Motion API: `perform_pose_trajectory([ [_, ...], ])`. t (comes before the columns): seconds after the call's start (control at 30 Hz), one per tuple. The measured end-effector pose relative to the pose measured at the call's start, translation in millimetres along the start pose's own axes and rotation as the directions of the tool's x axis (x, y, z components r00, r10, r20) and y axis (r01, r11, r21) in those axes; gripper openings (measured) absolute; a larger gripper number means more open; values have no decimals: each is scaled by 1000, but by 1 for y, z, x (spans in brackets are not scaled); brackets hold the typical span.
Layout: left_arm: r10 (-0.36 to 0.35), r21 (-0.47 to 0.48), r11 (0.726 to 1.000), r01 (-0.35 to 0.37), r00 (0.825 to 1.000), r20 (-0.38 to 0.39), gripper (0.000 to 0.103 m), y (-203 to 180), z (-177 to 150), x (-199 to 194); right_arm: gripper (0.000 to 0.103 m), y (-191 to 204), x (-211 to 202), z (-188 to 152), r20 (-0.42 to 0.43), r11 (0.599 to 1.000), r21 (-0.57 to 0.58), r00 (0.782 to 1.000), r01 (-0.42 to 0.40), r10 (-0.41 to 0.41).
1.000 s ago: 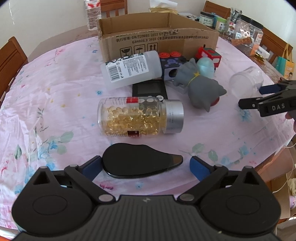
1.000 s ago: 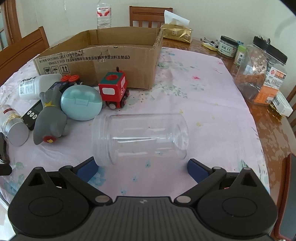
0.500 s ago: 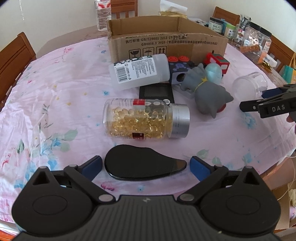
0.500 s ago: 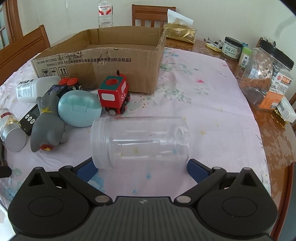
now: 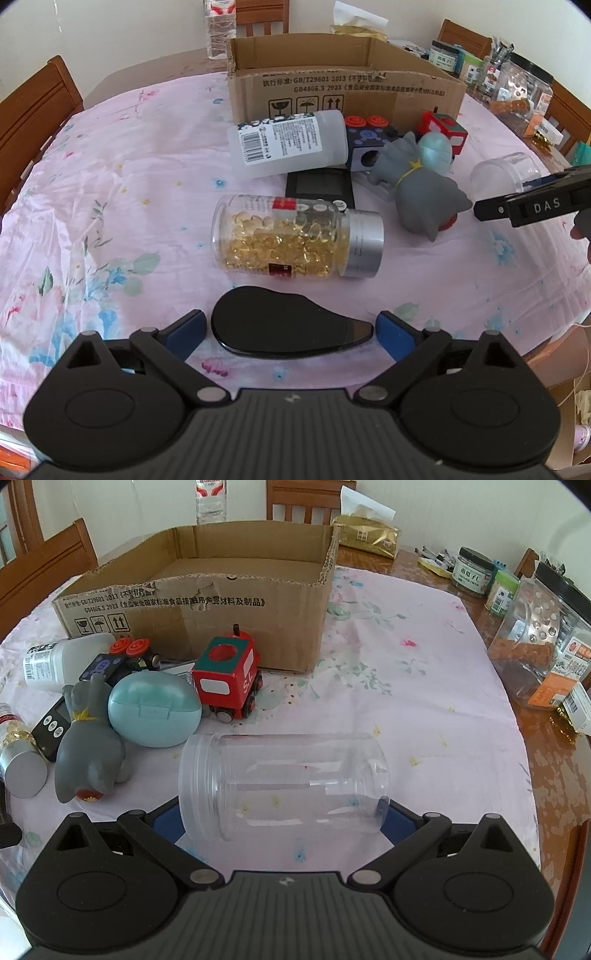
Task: Organize rigid objects
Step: 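Close the right tool around the clear plastic jar lying on its side, then release the black object into the box with the left tool while the right tool carries the jar over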
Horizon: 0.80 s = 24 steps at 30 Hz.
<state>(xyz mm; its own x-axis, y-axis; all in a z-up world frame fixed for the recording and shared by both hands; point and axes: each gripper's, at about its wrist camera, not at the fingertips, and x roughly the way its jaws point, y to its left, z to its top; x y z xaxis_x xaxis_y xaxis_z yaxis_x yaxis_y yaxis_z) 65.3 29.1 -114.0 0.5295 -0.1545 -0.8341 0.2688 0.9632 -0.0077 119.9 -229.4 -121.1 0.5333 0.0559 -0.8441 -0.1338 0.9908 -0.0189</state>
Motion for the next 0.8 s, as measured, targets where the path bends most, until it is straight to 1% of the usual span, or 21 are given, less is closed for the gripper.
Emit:
perform_pose_trajectory([
  [0.23,-20,38,999,20,1000,2,97,1,-1,-1,103,4,-1,1,-13,1000,-17,1000,13,-13],
  [0.43,-49,82,995,49,999,-1,97,5,-1,-2,103,3,-4,4,-1,1000,-17,1000,10,-10],
  [0.5,-48,86,995,48,999,-1,96,5,-1,-2,103,3,-5,5,7,1000,-13,1000,11,-11],
  [0.57,-49,86,995,48,999,2,90,5,0,-3,103,4,-7,6,16,1000,-10,1000,13,-13],
  [0.63,-51,89,995,51,999,-1,90,5,0,-4,103,5,-9,8,25,1000,-10,1000,11,-11],
  [0.7,-52,91,995,52,999,-4,90,5,1,-4,100,6,-11,10,28,1000,-9,1000,11,-11],
  [0.73,-52,92,994,53,999,-7,90,5,1,-4,96,6,-11,11,26,1000,-11,1000,15,-14],
  [0.8,-51,91,994,52,999,-18,90,6,3,-4,95,7,-11,13,21,1000,-9,1000,20,-20],
])
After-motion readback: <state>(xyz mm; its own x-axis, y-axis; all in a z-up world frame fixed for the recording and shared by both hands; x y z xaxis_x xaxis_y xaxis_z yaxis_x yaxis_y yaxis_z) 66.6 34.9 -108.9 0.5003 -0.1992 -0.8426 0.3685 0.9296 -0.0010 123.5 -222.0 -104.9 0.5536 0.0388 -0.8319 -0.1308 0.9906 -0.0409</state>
